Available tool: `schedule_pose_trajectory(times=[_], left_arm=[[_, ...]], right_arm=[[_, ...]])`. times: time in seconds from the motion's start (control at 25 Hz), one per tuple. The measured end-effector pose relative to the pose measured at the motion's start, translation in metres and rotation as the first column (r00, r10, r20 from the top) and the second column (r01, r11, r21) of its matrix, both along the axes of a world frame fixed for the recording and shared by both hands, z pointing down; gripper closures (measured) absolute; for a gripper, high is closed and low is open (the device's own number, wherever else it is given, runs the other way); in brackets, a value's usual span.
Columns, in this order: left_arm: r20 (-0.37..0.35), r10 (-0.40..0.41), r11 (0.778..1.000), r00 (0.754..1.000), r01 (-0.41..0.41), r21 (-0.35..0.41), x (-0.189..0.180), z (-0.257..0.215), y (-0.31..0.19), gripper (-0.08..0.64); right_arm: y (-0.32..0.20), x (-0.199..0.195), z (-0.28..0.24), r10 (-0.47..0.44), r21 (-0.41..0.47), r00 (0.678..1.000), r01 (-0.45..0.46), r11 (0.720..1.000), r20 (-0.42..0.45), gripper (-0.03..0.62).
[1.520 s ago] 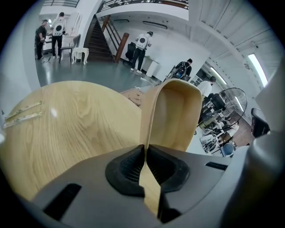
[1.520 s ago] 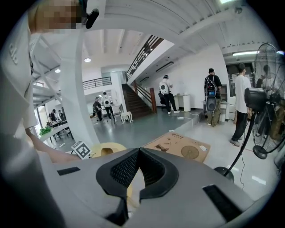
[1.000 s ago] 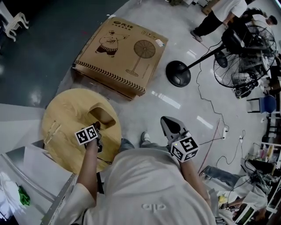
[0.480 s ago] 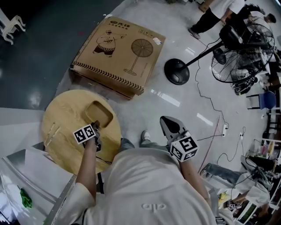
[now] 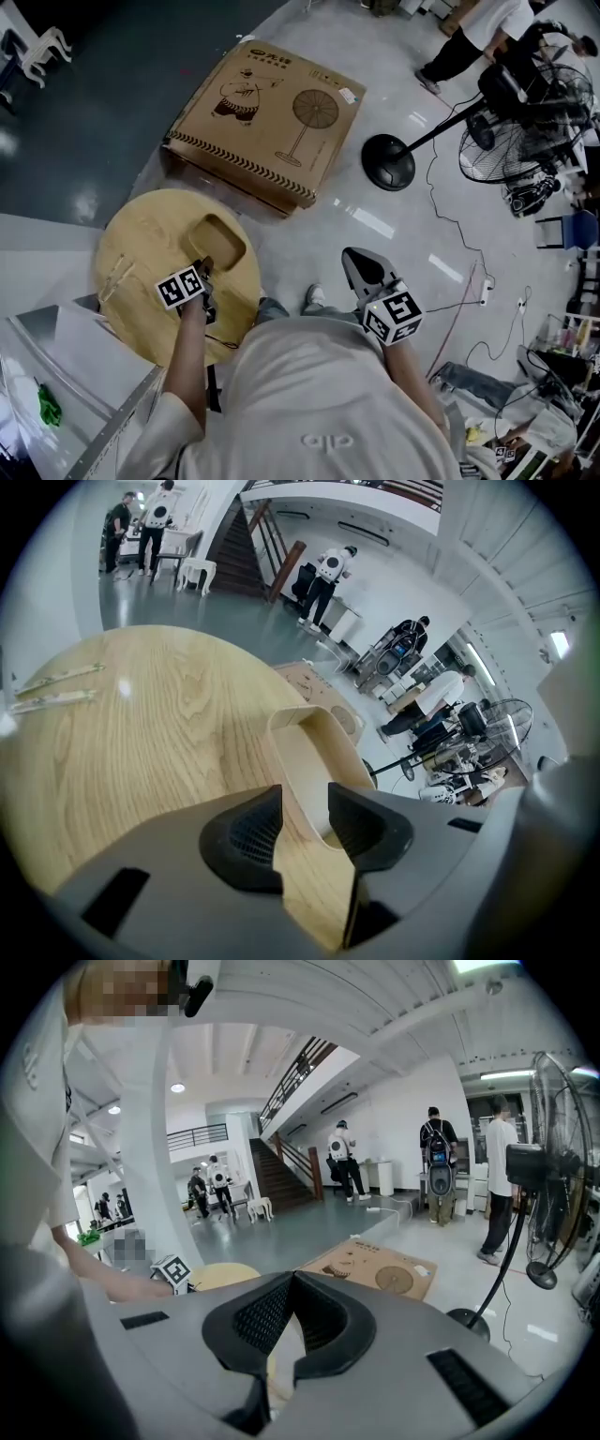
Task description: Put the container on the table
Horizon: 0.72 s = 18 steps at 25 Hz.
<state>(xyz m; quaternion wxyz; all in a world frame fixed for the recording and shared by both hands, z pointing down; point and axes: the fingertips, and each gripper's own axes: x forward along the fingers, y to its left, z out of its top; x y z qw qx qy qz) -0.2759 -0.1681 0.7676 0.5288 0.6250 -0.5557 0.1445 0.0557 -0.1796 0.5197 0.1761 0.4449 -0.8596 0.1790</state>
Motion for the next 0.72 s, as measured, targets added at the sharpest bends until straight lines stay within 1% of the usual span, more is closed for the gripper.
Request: schedule_pose_trajectory(times=[0.12, 0.28, 0.36, 0.48, 0.6, 0.72], left_arm=[[0.037, 0.006, 0.999, 0.999, -0.008, 0.048, 0.002, -0.028, 0.001, 0.412], [0.066, 0.0, 0.99, 0.998, -0.009, 0.14, 0.009, -0.074, -0.002, 0.509], [0.067, 0.0, 0.98, 0.998, -0.014, 0.198, 0.016, -0.1, -0.004, 0.536], [0.069, 0.004, 0.956, 0.998, -0.024, 0.292, 0.03, -0.14, -0.002, 0.543], [0.09, 0.01, 0.923, 0.996, -0.044, 0.383, 0.044, -0.18, 0.003, 0.544], [0.129, 0.018, 0.888, 0.992, -0.075, 0.454, 0.056, -0.214, 0.012, 0.544]], right_arm=[[-0.001, -0.003, -0.007, -0.026, 0.013, 0.999, 0.026, 1.0, 0.023, 0.566], [-0.006, -0.009, -0.016, -0.077, 0.033, 0.996, 0.075, 0.997, 0.053, 0.566], [-0.008, -0.014, -0.02, -0.106, 0.044, 0.992, 0.104, 0.994, 0.069, 0.566], [-0.009, -0.02, -0.028, -0.154, 0.064, 0.984, 0.149, 0.987, 0.089, 0.566], [-0.008, -0.026, -0.037, -0.205, 0.086, 0.973, 0.196, 0.977, 0.108, 0.566], [-0.005, -0.035, -0.044, -0.253, 0.104, 0.959, 0.241, 0.965, 0.124, 0.566]])
